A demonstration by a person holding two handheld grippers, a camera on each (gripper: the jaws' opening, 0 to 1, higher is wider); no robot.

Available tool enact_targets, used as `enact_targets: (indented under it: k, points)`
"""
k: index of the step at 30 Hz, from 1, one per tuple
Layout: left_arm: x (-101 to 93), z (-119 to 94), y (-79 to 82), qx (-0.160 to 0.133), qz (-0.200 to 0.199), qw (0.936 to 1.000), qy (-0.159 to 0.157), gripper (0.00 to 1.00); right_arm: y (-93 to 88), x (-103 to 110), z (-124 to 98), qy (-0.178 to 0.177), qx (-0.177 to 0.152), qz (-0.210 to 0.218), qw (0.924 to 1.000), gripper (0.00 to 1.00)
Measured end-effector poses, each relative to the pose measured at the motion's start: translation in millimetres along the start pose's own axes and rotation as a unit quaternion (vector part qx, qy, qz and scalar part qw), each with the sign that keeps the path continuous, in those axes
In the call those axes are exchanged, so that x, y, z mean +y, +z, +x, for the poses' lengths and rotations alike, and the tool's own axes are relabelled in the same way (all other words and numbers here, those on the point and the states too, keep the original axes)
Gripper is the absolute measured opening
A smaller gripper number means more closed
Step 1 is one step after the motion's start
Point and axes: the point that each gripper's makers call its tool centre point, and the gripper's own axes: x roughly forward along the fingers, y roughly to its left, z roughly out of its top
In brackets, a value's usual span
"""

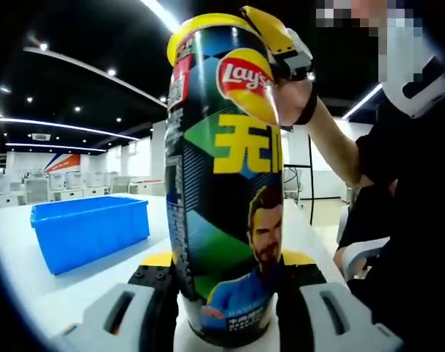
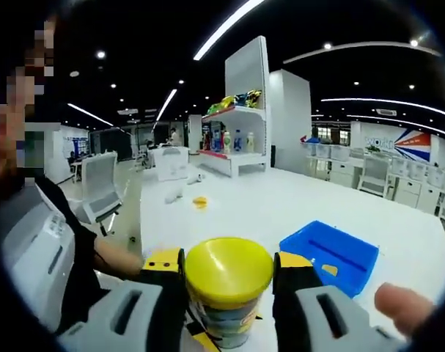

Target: Open the lid of the chip container on the table, take out the chips, place them into the box in front of the container, and close the lid

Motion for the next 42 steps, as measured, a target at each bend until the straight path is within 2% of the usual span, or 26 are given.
enact_targets:
  k: [7,11,15,19,20,21,23,26,27,29,30,32,33,35,36,37,38,39,42]
  points:
    - [-0.2,0.3,-0.2,0.0,0.001,1.0,0.0,0.53,-3.5,2.8,-4.6,0.017,0.009,0.015,0.9997,0.45]
    - [-0.5,0.6,-0.1,0.0,0.002,1.0,0.0,0.53,-7.4,4.5,-1.5,0.022,0.007,-0.005,0.9997,0.46]
    - [-0.9,0.7,-0.1,0.001,0.003,1.0,0.001,0.53,-11.7,5.4,2.1,0.027,0.01,-0.014,0.9995,0.54]
    - [-0.8,0.7,-0.2,0.001,0.003,1.0,0.001,0.53,-2.4,6.5,-2.0,0.035,-0.005,-0.02,0.9992,0.56]
    - [-0.8,0.8,-0.2,0.001,0.003,1.0,0.001,0.53,2.8,7.8,-4.2,0.038,-0.015,-0.019,0.999,0.56]
    - [-1.0,0.8,-0.2,0.001,0.004,1.0,0.001,0.53,15.6,8.6,-8.2,0.04,-0.042,-0.018,0.9981,0.55]
    - [-1.2,0.9,-0.2,0.001,0.004,1.0,0.001,0.53,32.7,5.5,-15.5,0.032,-0.077,-0.022,0.9962,0.48]
    - [-1.4,1.1,-0.2,0.001,0.004,1.0,0.001,0.53,62.7,-4.2,-28.5,0.004,-0.139,-0.025,0.99,0.24]
    - [-1.5,1.2,-0.2,0.001,0.004,1.0,0.001,0.53,65.8,-5.3,-29.3,-0.001,-0.146,-0.019,0.989,0.15]
    - [-1.8,1.2,-0.3,0.001,0.004,1.0,0.001,0.53,67.0,-3.6,-26.1,0.004,-0.152,0.0,0.9883,0.1]
    - [-1.9,1.2,-0.3,0.001,0.004,1.0,0.001,0.53,60.3,2.7,-19.2,0.02,-0.141,0.021,0.9896,0.09]
    - [-2.1,1.2,-0.3,0.001,0.004,1.0,0.001,0.53,46.3,7.5,-7.8,0.028,-0.114,0.031,0.9926,0.03]
    - [-2.3,1.2,-0.3,0.001,0.004,1.0,0.001,0.53,35.7,5.6,-0.6,0.017,-0.092,0.028,0.9952,0.02]
    - [-2.5,1.2,-0.4,0.001,0.004,1.0,0.002,0.53,25.8,5.2,7.0,0.009,-0.073,0.01,0.9972,0.01]
    - [-2.5,1.1,-0.5,0.001,0.004,1.0,0.002,0.53,20.6,8.4,10.9,0.013,-0.065,0.008,0.9978,0.01]
    - [-2.6,1.1,-0.5,0.001,0.004,1.0,0.002,0.53,9.5,13.5,14.2,0.023,-0.037,0.007,0.999,0.01]
    - [-2.7,1.0,-0.6,0.002,0.005,1.0,0.002,0.53,15.3,13.3,15.4,0.018,-0.056,0.007,0.9983,0.0]
    - [-2.8,0.8,-0.7,0.002,0.005,1.0,0.002,0.53,14.9,18.1,13.2,0.032,-0.055,-0.008,0.9979,0.0]
    - [-3.4,0.4,-0.7,0.001,0.006,1.0,0.002,0.53,14.5,16.6,9.6,0.03,-0.047,0.004,0.9984,0.0]
